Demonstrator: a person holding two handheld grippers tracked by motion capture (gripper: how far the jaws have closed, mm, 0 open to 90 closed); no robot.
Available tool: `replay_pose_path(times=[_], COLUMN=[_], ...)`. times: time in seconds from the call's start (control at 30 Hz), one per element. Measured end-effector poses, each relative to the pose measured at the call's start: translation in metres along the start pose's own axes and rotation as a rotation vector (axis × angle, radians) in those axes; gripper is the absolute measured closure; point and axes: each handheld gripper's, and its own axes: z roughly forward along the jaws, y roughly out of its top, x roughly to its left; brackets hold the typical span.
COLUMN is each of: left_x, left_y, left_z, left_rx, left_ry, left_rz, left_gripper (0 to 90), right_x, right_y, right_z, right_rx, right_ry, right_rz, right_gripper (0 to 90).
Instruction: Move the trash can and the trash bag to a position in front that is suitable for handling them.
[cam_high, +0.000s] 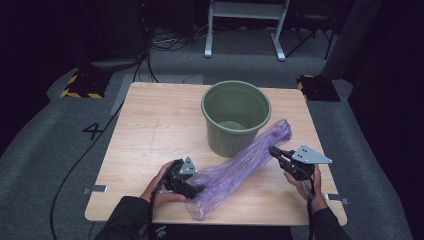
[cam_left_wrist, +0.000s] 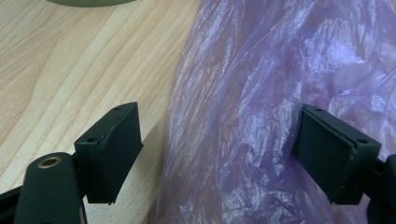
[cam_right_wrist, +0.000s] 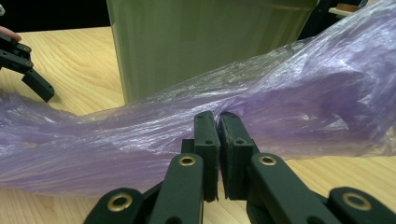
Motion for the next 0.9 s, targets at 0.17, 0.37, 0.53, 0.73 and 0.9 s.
replay_pose_path(times=[0.17, 0.37, 0.53, 0.73, 0.9], left_x=[0.004, 0.017, 0.031, 0.037, 0.044], left_y=[0.001, -0.004, -0.009, -0.016, -0.025], left_z=[-0.011, -0.030, -0.048, -0.054, -0.048], left_rx=[-0.052, -0.104, -0.186, -0.157, -0.080], left_ry=[0.039, 0.084, 0.108, 0.142, 0.170], left_rz=[-0.023, -0.072, -0.156, -0.128, -0.125], left_gripper=[15.6, 15.6, 15.6, 15.5, 15.5], right_x=[0.003, 0.003, -0.001, -0.004, -0.008], right_y=[0.005, 0.011, 0.013, 0.015, 0.017], right_z=[-0.005, -0.014, -0.019, -0.025, -0.032], right_rx=[-0.017, -0.049, -0.069, -0.080, -0.110], right_ry=[-0.010, -0.023, -0.038, -0.046, -0.041], right_rz=[-0.028, -0.040, -0.024, -0.031, -0.032], right_gripper=[87.0, 87.2, 87.4, 87.4, 87.4])
